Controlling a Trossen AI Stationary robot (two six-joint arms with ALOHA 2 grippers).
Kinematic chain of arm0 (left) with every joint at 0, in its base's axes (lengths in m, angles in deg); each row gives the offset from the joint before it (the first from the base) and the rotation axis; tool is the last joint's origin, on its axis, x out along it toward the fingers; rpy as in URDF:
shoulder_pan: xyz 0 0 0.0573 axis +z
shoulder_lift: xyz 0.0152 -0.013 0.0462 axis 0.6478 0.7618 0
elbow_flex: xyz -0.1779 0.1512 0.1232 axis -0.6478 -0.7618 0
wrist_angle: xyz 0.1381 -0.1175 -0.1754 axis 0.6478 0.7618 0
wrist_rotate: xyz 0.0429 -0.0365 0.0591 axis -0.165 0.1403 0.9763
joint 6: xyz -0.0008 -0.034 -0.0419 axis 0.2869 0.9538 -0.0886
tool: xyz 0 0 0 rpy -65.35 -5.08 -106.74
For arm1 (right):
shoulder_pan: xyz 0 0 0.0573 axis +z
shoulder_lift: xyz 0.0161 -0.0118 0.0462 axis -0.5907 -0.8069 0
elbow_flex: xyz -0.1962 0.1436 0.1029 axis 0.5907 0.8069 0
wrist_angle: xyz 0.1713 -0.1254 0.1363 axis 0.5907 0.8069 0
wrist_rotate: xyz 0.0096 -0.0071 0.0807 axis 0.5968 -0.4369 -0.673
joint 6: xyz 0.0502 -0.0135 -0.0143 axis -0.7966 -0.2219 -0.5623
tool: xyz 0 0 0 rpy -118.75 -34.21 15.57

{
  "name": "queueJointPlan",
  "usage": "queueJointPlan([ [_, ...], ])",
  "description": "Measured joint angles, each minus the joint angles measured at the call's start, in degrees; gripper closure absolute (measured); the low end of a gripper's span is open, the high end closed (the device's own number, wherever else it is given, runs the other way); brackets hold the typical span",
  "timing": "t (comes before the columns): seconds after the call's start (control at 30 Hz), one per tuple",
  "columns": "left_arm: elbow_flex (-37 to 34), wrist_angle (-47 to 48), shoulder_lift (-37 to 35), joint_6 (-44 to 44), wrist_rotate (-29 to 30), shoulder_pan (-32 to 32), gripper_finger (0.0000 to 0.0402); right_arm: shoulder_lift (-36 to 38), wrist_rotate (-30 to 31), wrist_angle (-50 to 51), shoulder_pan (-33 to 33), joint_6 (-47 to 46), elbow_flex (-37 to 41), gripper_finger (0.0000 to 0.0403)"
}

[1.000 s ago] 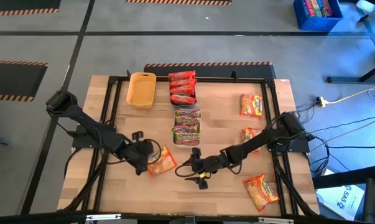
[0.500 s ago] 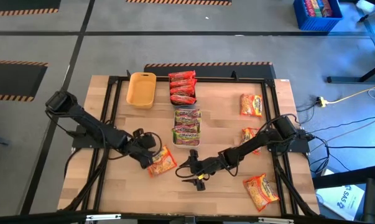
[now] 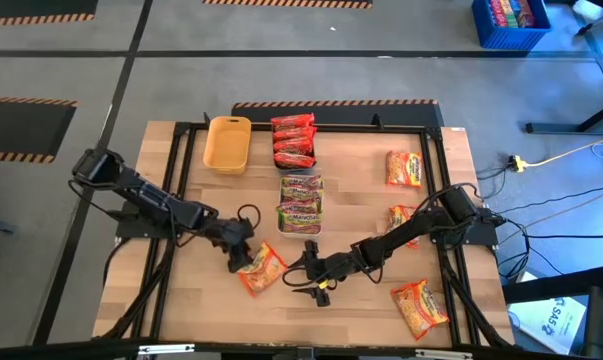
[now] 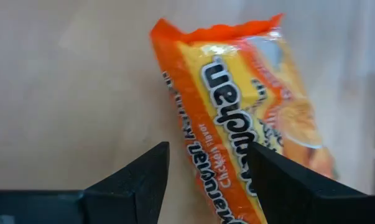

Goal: Sort Maruchan noodles
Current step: Put the orange noodle pack into the yellow bin

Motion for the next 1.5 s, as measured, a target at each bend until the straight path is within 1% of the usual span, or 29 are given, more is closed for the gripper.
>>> queueJointPlan([
  [0.07, -0.06, -1.61, 0.00, 0.78, -2.20, 0.34, 0.0191, 0.00, -0.01, 0.03, 0.00, 0.01, 0.00, 0.0100],
  [0.23, -0.06, -3.16, 0.00, 2.98, -4.74, 0.30, 0.0191, -0.13, -0.02, 0.16, 0.02, 0.31, 0.00, 0.0100],
  [0.4, -0.08, -2.76, 1.33, 7.35, -2.68, -0.16, 0.0192, -0.87, -0.02, -0.10, 0.02, 0.31, 0.00, 0.0100],
  [0.47, -0.08, -3.96, 2.82, 8.53, -2.94, -0.17, 0.0192, -1.03, 0.01, 0.34, 0.02, 0.31, 0.04, 0.0100],
  [0.6, -0.04, -6.30, 4.94, 8.21, -3.67, -0.21, 0.0192, -1.01, 0.04, 0.32, 0.02, 0.33, -0.32, 0.0100],
  [0.7, -0.04, -8.93, 6.19, 6.13, -3.68, -0.23, 0.0192, -1.01, 0.06, 0.43, 0.00, 0.37, -0.31, 0.0100],
  [0.8, -0.04, -11.32, 7.40, 5.16, -3.85, -0.23, 0.0200, -1.01, 0.93, 0.47, 0.01, 0.38, -0.31, 0.0100],
  [0.87, -0.04, -12.25, 8.14, 4.39, -3.98, -0.23, 0.0214, -1.01, 1.71, 0.48, 0.00, 0.39, -0.31, 0.0100],
  [0.97, -0.04, -13.04, 9.22, 3.84, -3.80, -0.23, 0.0245, -1.01, 1.95, 0.56, 0.00, 0.39, -0.31, 0.0100],
  [1.33, -0.04, -14.26, 9.64, 2.56, -4.18, -0.38, 0.0383, -1.01, 2.60, 0.62, 0.00, 0.37, -0.31, 0.0100],
  [1.4, -0.04, -14.31, 9.60, 2.09, -3.97, -0.38, 0.0393, -1.01, 2.60, 0.63, 0.00, 0.37, -0.31, 0.0100],
  [1.5, -0.04, -14.15, 9.25, 0.51, -3.75, -0.54, 0.0393, -1.01, 2.63, 0.62, 0.02, 0.37, -0.31, 0.0100],
])
